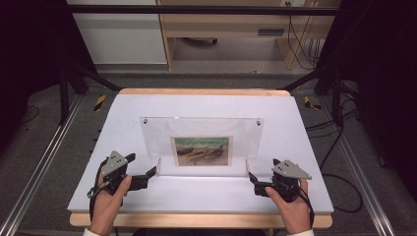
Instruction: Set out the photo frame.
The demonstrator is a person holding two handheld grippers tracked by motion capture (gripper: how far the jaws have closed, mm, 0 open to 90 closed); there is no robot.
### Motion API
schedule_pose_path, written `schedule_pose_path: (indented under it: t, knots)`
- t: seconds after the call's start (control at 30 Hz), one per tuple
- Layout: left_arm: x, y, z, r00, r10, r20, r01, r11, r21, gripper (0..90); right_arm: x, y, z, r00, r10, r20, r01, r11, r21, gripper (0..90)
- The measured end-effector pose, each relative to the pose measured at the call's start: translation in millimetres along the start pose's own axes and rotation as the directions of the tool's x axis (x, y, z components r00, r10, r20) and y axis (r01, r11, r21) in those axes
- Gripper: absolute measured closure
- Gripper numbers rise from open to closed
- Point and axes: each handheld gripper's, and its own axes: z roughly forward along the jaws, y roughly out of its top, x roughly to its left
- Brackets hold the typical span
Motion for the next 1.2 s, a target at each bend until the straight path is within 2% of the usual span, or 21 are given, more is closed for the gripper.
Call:
schedule_pose_path:
  t: [0.67, 1.2]
  knots:
    - [2.4, -3.1, -8.4, 0.9996, 0.006, -0.029, -0.006, 1.0000, 0.007, 6.5, -8.1, -6.9, -10.9, 0.9996, 0.020, 0.021, -0.021, 0.999, 0.039, 7.1]
    - [16.2, -5.0, -18.4, 0.9974, -0.004, -0.072, 0.004, 1.0000, -0.002, 7.3, -21.6, -16.2, -21.5, 0.9976, 0.043, 0.055, -0.046, 0.998, 0.050, 7.1]
